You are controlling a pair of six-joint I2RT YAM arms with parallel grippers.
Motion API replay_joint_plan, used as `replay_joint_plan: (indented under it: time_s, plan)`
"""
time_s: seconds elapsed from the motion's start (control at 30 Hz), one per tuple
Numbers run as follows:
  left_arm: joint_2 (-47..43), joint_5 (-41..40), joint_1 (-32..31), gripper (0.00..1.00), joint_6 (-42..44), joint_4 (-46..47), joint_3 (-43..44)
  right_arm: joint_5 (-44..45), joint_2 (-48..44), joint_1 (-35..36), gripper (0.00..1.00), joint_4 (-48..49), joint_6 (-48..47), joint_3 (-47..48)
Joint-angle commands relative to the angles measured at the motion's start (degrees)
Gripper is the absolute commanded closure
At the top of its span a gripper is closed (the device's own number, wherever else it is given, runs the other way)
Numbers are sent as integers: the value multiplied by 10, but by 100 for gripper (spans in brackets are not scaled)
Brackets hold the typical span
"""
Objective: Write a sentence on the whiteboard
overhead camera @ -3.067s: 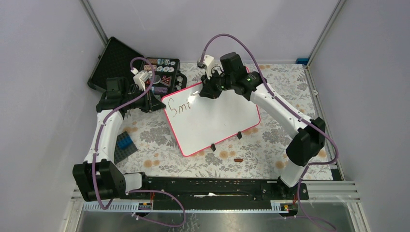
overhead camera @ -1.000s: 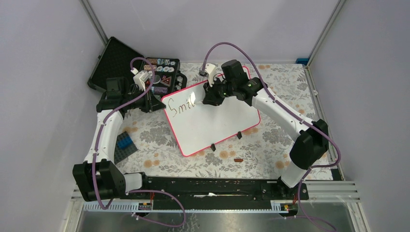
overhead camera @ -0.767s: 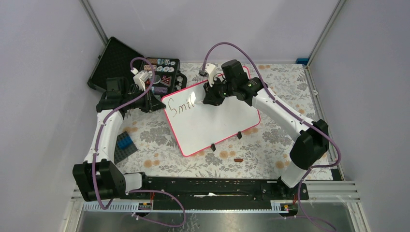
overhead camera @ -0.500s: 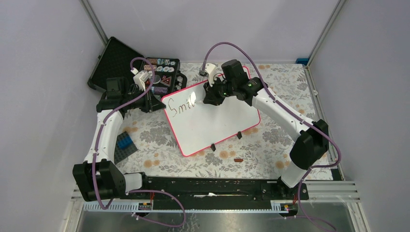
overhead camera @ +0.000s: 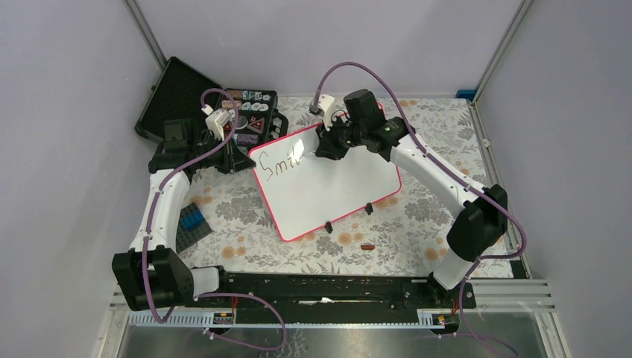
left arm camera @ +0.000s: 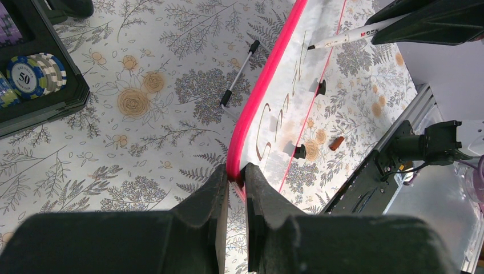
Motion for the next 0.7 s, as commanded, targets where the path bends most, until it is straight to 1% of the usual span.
replay_joint_plan:
  time_s: [0.0, 0.33, 0.67]
  plan:
    - [-10, -9, -1, 100, 18, 32, 3, 24, -11, -9, 100, 6, -11, 32]
    - [-13, -10, -1, 100, 20, 32, 1, 5, 5, -7, 100, 6, 2, 51]
    - [-15, -11, -1, 100, 21, 32, 0, -2, 15, 6, 100, 7, 5, 46]
